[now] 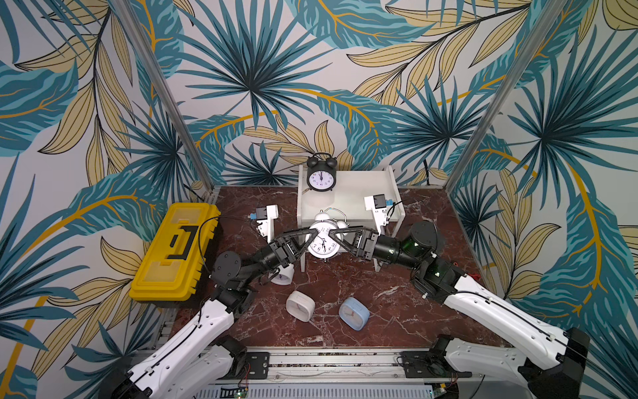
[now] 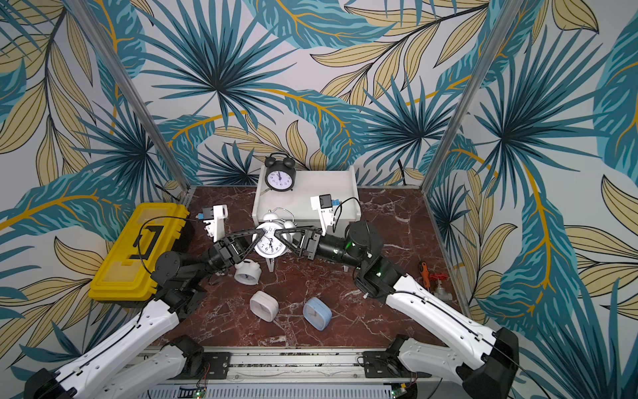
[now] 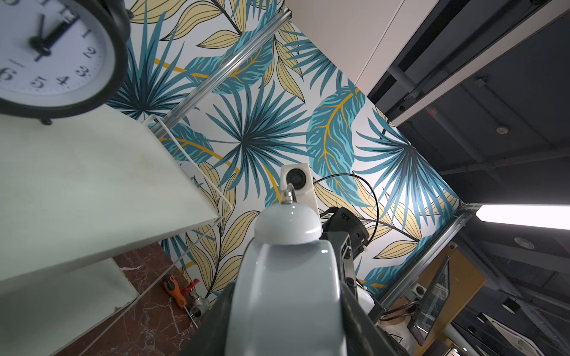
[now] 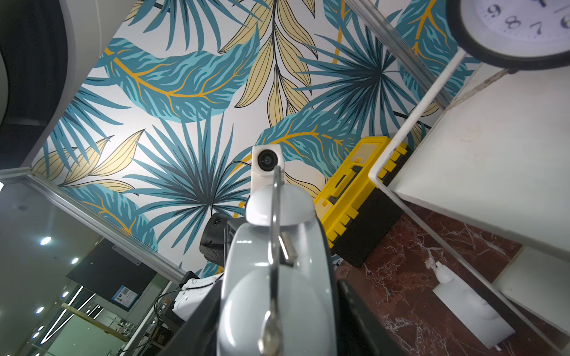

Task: Place the alarm clocks on the shelf by style
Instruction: Pick up the alarm from the center of the board.

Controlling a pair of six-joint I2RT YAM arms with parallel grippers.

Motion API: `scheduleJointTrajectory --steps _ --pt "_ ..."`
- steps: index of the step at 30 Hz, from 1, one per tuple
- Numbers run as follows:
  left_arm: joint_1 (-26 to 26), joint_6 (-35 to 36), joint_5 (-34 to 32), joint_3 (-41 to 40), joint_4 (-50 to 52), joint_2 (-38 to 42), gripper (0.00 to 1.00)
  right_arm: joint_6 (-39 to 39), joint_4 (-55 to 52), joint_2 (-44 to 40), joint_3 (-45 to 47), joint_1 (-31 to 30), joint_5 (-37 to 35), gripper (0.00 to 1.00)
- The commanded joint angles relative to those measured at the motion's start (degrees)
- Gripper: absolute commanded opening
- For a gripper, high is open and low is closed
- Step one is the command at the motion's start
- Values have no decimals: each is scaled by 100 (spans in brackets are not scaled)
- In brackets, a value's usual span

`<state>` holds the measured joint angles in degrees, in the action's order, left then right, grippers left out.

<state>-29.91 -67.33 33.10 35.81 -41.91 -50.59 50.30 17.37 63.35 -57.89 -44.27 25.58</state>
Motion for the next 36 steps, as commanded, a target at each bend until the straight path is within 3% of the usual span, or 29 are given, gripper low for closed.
scheduleJointTrajectory --steps 1,5,12,14,18,23,28,36 --pt "-19 87 -151 -31 -351 127 18 -84 -139 27 1 -3 100 46" --pt "-10 143 -160 -31 -221 120 20 -397 -976 93 -331 -3 11 26" --pt "-15 413 -148 40 284 210 30 -660 -1409 103 -507 -3 174 9" --pt "-15 489 -154 32 404 239 38 -712 -1512 120 -559 6 256 8" --pt "-15 564 -237 1 515 250 67 -928 -1920 250 -859 30 519 7" --pt "-8 674 35 145 760 200 88 -1262 -2518 412 -1308 173 1029 3" --pt "-14 610 504 244 794 187 100 -1308 -2835 459 -1582 520 1667 2" --pt "69 1521 1575 794 2423 286 100 -1486 -3138 486 -1861 952 2667 2"
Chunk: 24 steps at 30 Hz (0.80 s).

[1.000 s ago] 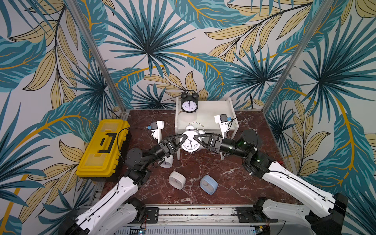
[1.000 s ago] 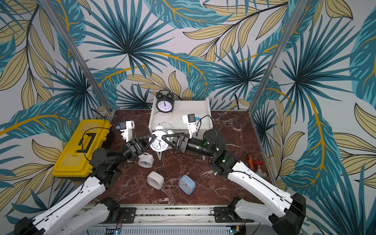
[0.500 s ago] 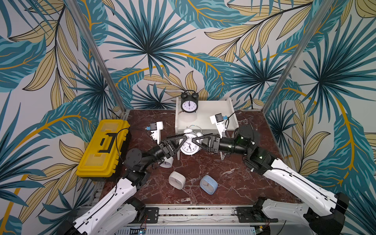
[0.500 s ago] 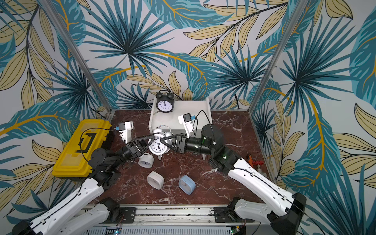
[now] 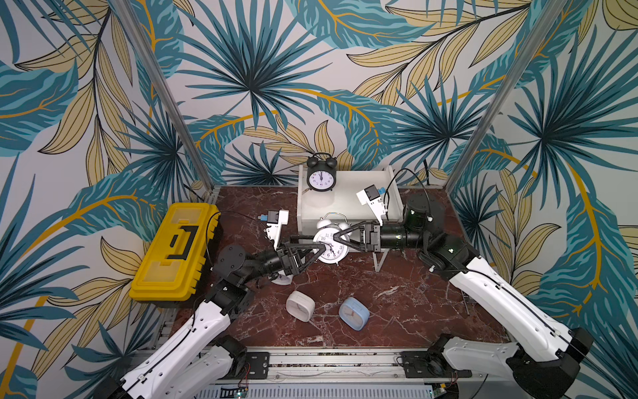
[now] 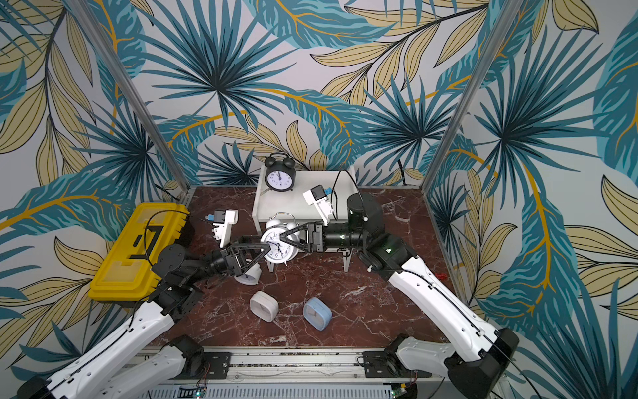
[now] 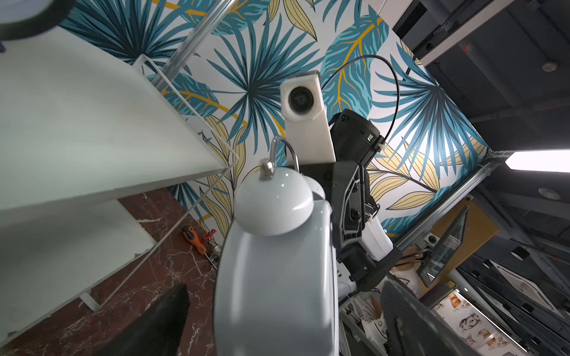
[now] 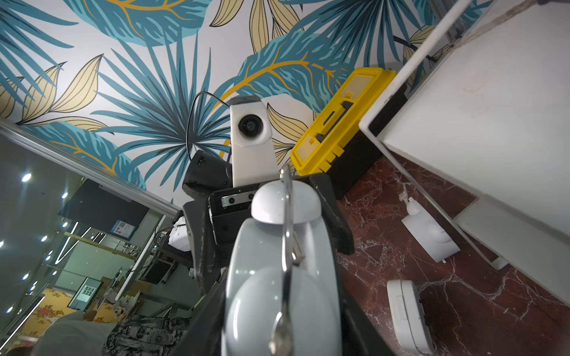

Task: Place the alarm clocks on the shelf by style
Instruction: Pick up the alarm from the center of the board.

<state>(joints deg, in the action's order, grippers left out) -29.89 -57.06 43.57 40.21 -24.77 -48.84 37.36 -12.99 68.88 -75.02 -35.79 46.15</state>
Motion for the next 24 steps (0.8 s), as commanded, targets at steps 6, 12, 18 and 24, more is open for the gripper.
scheduleJointTrajectory --steps 6,12,18,24 --pt "126 -97 790 128 -329 -59 100 -84 -9 -9 -176 422 1073 2" --pt "132 -461 970 128 -904 -279 86 192 474 64 -161 460 1402 2" --pt "128 -542 899 137 -1087 -415 77 306 670 73 -41 459 1423 2" --pt "131 -666 927 103 -1278 -590 58 347 757 38 85 455 1367 3"
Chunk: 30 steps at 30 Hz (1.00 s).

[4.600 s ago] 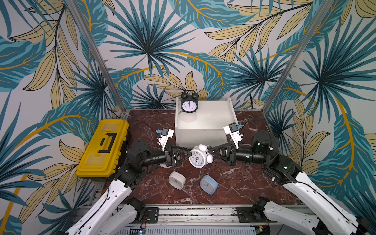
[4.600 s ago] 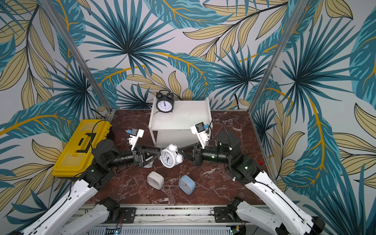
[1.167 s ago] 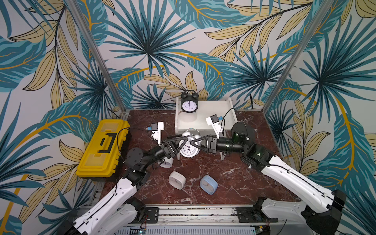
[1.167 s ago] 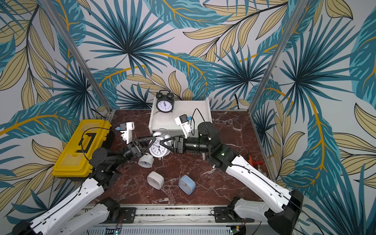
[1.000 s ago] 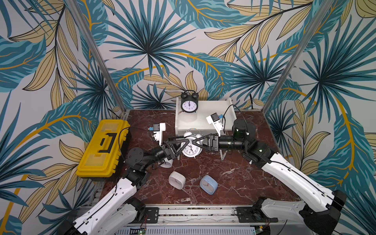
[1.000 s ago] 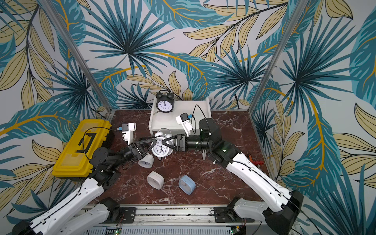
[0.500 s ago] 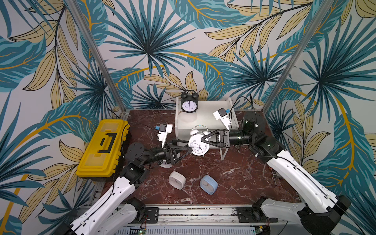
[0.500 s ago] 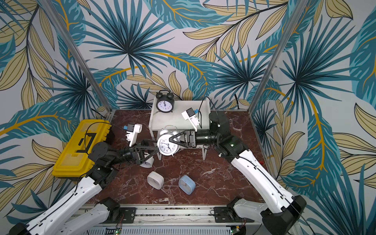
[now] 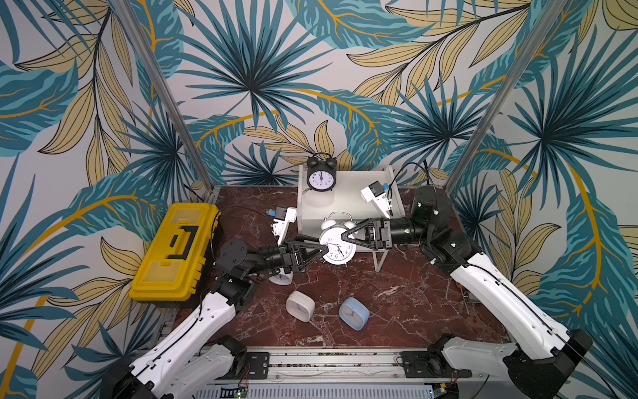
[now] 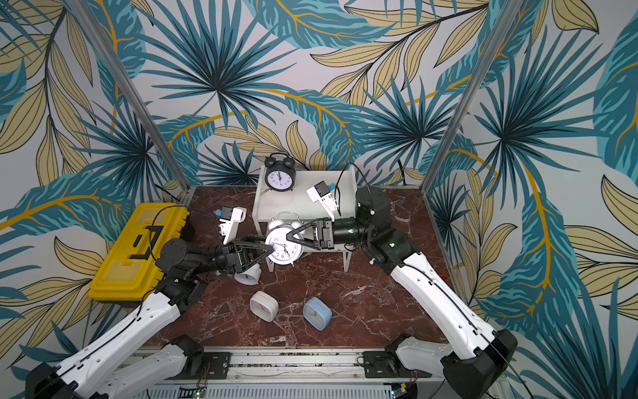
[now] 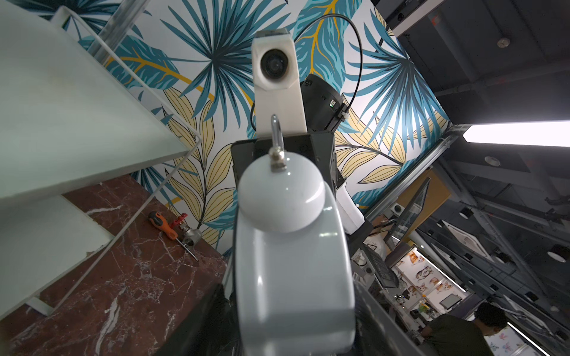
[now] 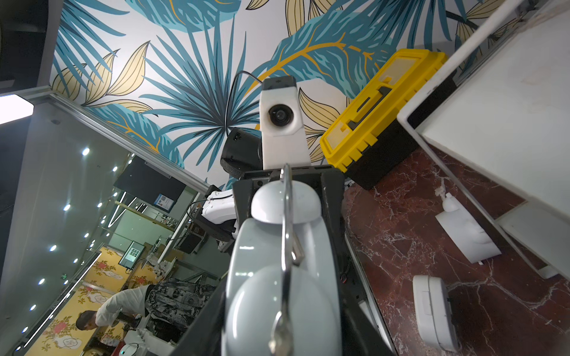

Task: Place the alarm clocks on the shelf by style
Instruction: Pick up the alarm from the center of the board.

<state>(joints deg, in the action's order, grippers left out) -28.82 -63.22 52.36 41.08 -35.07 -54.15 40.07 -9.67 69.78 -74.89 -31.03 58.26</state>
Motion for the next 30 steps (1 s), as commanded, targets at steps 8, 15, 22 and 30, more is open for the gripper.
scheduleJointTrajectory --steps 8,15,22,30 --pt "23 -39 -96 -36 -300 -79 38 143 647 -120 228 -27 41 3" --pt "25 -118 -262 -125 -506 -47 25 478 1041 -225 445 -34 -232 15" --pt "20 -243 -413 -240 -789 -52 19 922 1680 -573 1008 -35 -942 67" --pt "25 -287 -507 -285 -944 -60 16 1509 2520 -834 1728 -41 -1185 73"
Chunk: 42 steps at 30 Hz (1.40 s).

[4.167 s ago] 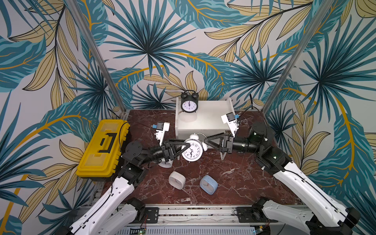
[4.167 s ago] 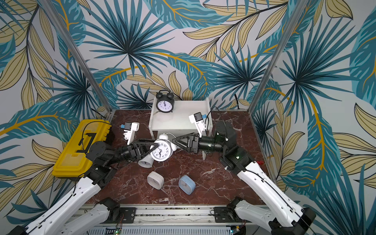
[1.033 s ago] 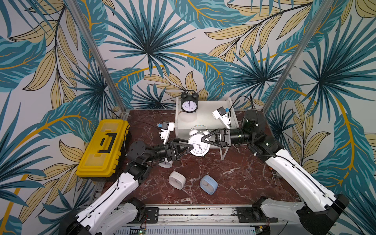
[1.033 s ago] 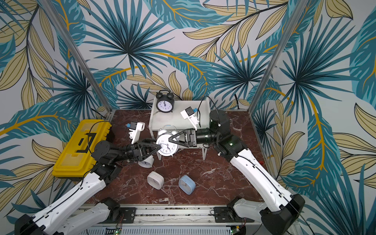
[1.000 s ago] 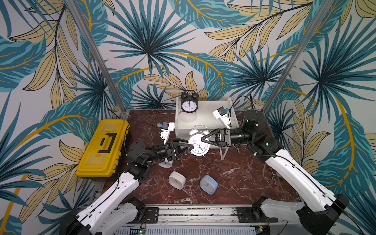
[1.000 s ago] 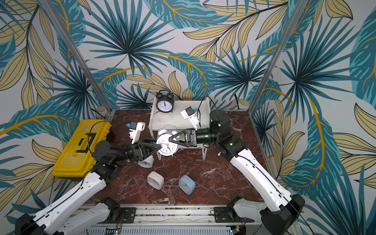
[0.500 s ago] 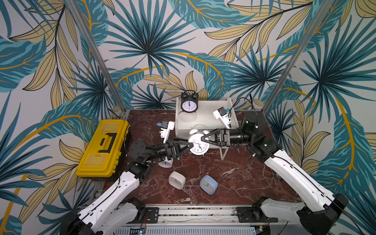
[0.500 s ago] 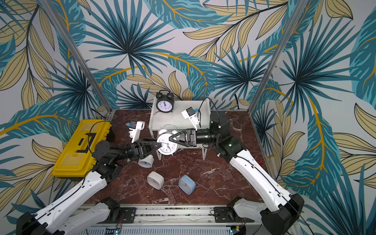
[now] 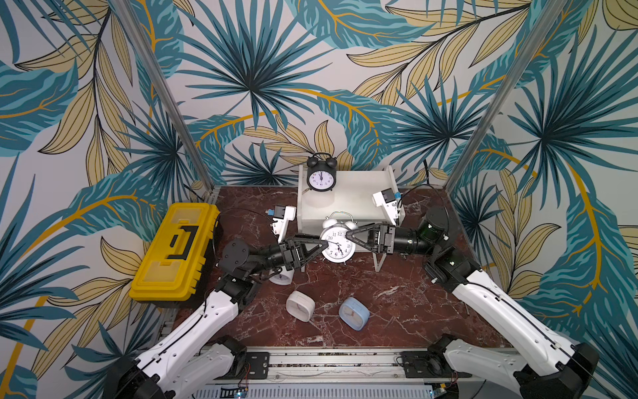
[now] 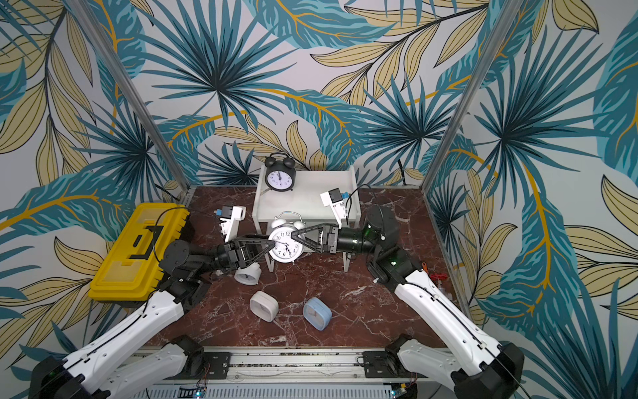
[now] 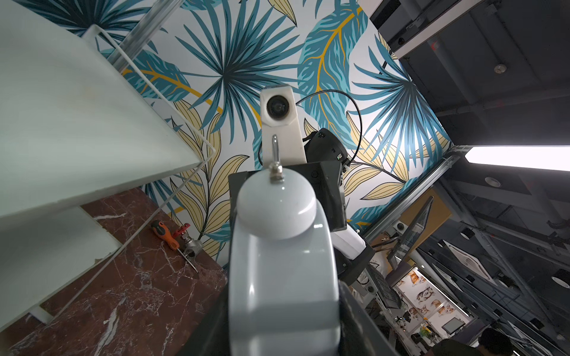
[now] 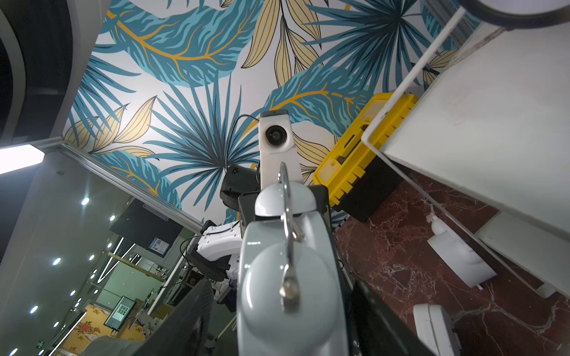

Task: Place the alarm clocks on the shelf by style
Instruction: Pick up the alarm from the center of the board.

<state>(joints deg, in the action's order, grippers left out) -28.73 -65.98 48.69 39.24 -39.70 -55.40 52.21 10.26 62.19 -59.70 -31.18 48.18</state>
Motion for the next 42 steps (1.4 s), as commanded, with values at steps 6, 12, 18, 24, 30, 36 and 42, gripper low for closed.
scheduleJointTrajectory --steps 6,12,18,24,30,36,42 --pt "12 5 -307 -123 -530 63 14 265 506 -95 345 -114 -178 61" --pt "16 57 -360 -95 -430 26 13 28 63 -93 198 -134 -327 27" --pt "17 389 -45 117 284 66 69 -244 -391 37 -106 -132 -344 14" --pt "118 1046 484 707 1476 201 70 -643 -982 307 -628 -128 60 13" --pt "340 982 605 771 1354 260 49 -797 -1250 495 -894 -127 408 13" --pt "388 768 568 640 997 238 27 -1228 -1970 531 -1144 -121 371 34" --pt "394 561 471 481 633 264 21 -1744 -2854 375 -1319 -100 128 65"
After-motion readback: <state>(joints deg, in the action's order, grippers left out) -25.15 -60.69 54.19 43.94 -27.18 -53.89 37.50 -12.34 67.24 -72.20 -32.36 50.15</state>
